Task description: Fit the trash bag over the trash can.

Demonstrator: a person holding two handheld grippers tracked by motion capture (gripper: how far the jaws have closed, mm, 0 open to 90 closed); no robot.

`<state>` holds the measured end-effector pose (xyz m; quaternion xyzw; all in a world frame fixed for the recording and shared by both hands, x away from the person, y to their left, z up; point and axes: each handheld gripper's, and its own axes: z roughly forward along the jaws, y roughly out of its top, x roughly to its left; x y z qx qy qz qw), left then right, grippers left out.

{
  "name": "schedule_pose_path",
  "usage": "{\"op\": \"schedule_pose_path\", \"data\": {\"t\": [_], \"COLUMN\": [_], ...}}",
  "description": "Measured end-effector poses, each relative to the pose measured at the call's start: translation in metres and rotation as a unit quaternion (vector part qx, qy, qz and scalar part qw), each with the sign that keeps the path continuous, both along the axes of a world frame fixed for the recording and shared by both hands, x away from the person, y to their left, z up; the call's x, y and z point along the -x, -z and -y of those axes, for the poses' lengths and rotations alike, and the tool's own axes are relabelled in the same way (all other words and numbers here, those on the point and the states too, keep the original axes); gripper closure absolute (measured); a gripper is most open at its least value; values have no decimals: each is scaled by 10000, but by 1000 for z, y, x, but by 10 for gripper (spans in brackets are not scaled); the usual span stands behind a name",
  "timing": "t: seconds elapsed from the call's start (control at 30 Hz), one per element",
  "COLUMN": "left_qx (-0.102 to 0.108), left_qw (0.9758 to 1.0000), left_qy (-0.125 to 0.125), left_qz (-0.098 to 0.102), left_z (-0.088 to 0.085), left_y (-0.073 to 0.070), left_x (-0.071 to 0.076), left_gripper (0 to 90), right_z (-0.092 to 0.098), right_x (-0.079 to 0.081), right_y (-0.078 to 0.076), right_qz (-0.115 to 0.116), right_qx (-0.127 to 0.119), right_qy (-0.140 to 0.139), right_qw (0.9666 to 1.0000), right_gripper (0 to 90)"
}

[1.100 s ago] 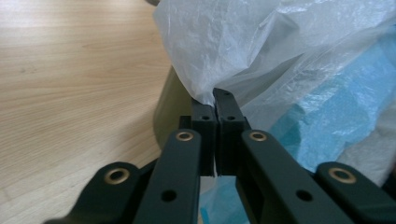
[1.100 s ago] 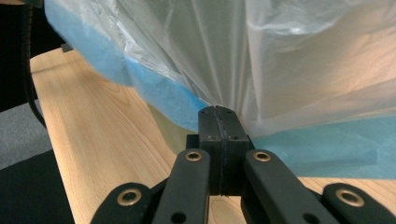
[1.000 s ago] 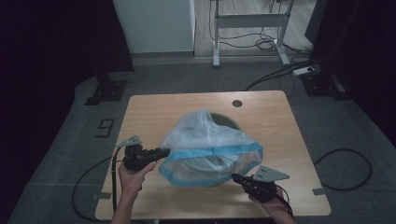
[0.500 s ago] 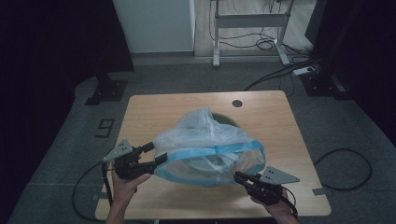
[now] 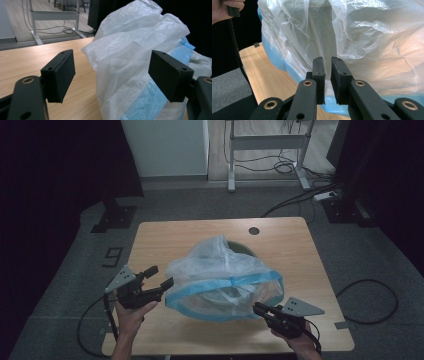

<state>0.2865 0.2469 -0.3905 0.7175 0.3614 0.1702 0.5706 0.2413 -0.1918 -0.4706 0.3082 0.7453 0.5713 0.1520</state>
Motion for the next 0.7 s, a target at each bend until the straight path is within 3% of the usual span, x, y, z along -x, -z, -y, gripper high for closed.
{"op": "schedule_pose_path", "data": {"t": [0.13, 0.3, 0.4, 0.53, 0.63, 0.7], "left_qx": [-239, -533, -698, -955, -871, -859], "left_qw": [9991, 9975, 9960, 9934, 9935, 9931], "left_qy": [338, 457, 546, 623, 730, 787], "left_qz": [54, 108, 118, 140, 109, 92], "left_z": [16, 29, 32, 38, 39, 39], "left_y": [-3, -6, -6, -2, -2, -2], "left_x": [-10, -24, -30, -35, -36, -37], "left_gripper": [220, 242, 307, 541, 696, 786], "right_z": [-1, -2, -1, 0, 0, 0], "right_x": [0, -1, -2, -2, -1, 2], "right_y": [0, -1, -1, -1, -2, -5], "right_qz": [-18, -32, -42, -50, -41, 8], "right_qx": [9, -1, -2, -7, -11, -21], "right_qy": [-15, -31, -37, -35, -34, -43], "right_qw": [10000, 10000, 10000, 10000, 10000, 10000], "right_gripper": [804, 803, 803, 803, 778, 695]}}
